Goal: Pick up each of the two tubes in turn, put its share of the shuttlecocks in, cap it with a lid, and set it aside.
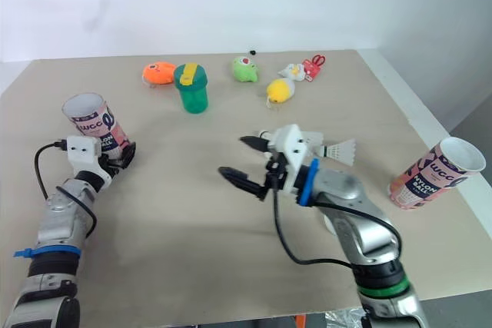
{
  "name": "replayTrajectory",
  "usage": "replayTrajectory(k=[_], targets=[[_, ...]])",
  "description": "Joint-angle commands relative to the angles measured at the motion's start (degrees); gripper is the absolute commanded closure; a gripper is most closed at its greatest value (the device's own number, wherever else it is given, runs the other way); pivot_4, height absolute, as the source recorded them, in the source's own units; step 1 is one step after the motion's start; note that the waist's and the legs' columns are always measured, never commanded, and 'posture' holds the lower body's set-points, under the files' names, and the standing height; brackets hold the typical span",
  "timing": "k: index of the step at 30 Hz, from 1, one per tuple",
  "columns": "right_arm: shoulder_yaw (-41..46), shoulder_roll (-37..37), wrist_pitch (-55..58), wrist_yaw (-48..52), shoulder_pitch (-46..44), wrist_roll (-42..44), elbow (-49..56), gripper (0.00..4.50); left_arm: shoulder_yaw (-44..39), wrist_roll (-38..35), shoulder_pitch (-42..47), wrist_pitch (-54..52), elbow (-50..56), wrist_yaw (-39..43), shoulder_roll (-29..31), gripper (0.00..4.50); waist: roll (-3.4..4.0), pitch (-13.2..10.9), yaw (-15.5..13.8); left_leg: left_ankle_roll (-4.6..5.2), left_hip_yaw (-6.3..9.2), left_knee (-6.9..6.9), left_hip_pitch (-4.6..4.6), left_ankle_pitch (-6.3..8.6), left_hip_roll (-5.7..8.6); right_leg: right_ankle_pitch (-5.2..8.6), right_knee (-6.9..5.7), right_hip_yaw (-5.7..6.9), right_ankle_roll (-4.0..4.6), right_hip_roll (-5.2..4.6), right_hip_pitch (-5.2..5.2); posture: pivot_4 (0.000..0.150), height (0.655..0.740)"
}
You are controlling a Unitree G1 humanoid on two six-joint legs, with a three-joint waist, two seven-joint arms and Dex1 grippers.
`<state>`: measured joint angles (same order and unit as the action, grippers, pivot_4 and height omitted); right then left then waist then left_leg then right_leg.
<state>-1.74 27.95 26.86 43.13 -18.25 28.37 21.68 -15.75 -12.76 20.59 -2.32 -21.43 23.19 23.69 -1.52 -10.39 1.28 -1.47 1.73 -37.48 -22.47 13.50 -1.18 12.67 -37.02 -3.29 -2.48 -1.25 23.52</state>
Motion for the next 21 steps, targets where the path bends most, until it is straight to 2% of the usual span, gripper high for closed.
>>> replayTrajectory(k=[1, 4, 7, 13, 15, 17, 21], targets=[[3.60, 1.61, -0.48, -0.96, 4.05, 0.93, 5.01, 0.00, -0.10, -4.32, 0.45, -2.45, 5.63, 8.26, 4.22, 0.54, -0.07, -0.03, -0.02, 0.00, 0.04, 0.00, -0.04, 0.00, 0.00, 0.01, 0.00, 0.03, 0.00, 0.01, 0.00, 0.150, 0.7400], [6.96, 3.41, 0.64, -2.16, 6.83, 1.35, 6.38, 0.00, 2.98, -7.74, -0.91, -5.45, 10.93, 19.79, 8.48, 0.54, -0.09, -0.05, 0.05, 0.00, 0.01, 0.06, -0.04, 0.00, -0.03, 0.06, 0.00, 0.03, 0.05, 0.02, 0.05, 0.150, 0.7400], [13.86, 6.92, 1.42, -2.52, 9.46, 2.34, 5.01, 0.00, 5.13, -11.04, 0.51, -10.26, 14.08, 30.68, 14.80, 0.54, -0.10, -0.07, 0.00, -0.01, -0.02, 0.07, -0.08, 0.01, 0.00, 0.10, 0.01, 0.01, 0.02, -0.04, 0.08, 0.150, 0.7400], [20.83, 11.93, 0.35, -0.88, 12.80, 1.78, 1.06, 0.00, 14.60, -7.46, 4.43, -12.58, 15.19, 50.68, 28.70, 0.54, -0.14, -0.10, 0.06, 0.00, -0.07, 0.14, -0.03, 0.02, -0.03, 0.32, 0.02, 0.00, 0.33, 0.00, 0.10, 0.150, 0.7400], [20.99, 12.00, -0.87, -1.39, 12.76, 0.36, -1.35, 0.00, 19.11, -3.52, 6.72, -10.43, 14.95, 56.93, 33.37, 0.54, -0.14, -0.10, 0.21, 0.00, -0.14, 0.20, -0.04, 0.03, -0.09, 0.34, 0.01, -0.05, 0.38, 0.08, 0.19, 0.150, 0.7400], [21.42, 11.35, -1.25, -3.02, 12.17, -0.25, -2.90, 0.00, 22.58, -0.79, 9.34, -8.91, 14.46, 61.15, 35.92, 0.54, -0.14, -0.11, 0.23, 0.01, -0.20, 0.23, -0.11, 0.03, -0.12, 0.34, 0.00, -0.12, 0.41, 0.12, 0.32, 0.150, 0.7400], [21.03, 11.64, -2.41, -6.65, 11.53, -4.28, -5.87, 0.00, 26.17, 1.62, 11.91, -7.90, 14.51, 65.86, 37.24, 0.54, -0.11, -0.11, 0.22, 0.03, -0.26, 0.24, -0.30, 0.04, -0.12, 0.24, -0.04, -0.19, 0.21, 0.13, 0.52, 0.150, 0.7400]])
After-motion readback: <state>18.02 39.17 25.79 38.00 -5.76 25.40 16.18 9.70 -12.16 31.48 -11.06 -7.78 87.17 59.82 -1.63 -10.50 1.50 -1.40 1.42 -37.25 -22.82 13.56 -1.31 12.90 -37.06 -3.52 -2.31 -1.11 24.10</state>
